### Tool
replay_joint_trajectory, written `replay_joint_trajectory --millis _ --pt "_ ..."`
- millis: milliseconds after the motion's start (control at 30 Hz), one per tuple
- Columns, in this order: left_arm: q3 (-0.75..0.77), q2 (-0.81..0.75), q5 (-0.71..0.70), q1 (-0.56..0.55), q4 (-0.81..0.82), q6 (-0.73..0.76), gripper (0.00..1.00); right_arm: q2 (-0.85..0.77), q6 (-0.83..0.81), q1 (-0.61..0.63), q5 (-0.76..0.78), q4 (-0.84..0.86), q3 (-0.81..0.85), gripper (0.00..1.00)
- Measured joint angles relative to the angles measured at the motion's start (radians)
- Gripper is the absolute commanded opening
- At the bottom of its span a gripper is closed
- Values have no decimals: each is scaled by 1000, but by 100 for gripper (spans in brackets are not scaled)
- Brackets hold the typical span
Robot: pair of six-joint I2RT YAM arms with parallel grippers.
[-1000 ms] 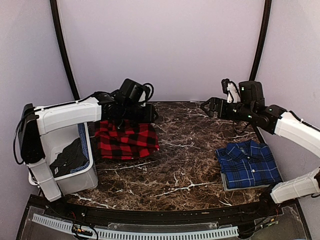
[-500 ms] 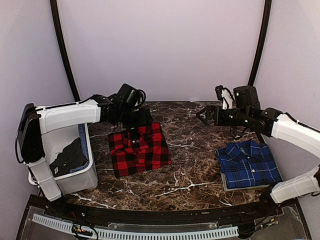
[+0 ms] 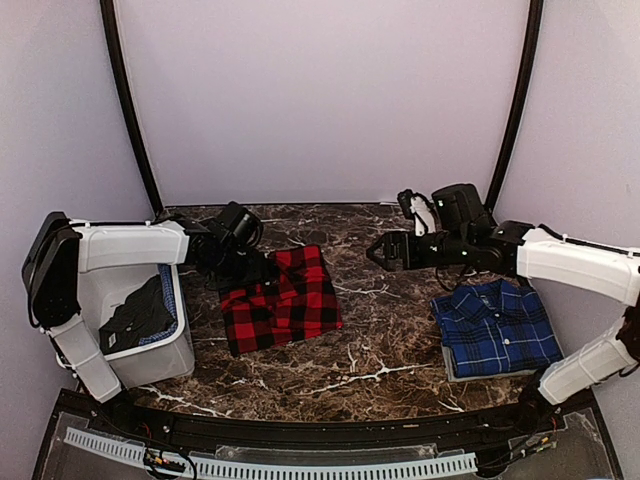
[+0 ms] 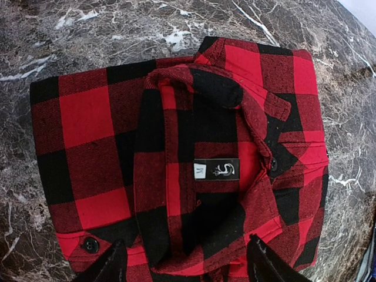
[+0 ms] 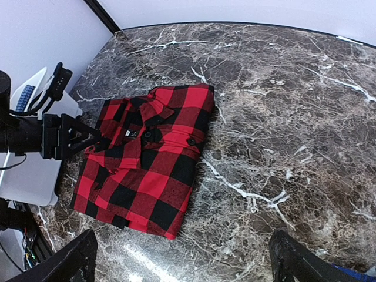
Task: Fold and stack the long sleeve shirts
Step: Place the crumpled shirt at the center of the board, then pick up the crumpled shirt from the center of the board.
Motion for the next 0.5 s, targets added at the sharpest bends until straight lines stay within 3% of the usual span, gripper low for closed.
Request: replay_joint_trajectory --millis 167,500 --pt "0 47 0 0 18 -21 65 14 -3 33 7 5 6 99" --pt "-4 102 -13 4 45 -20 50 14 -3 38 26 8 6 98"
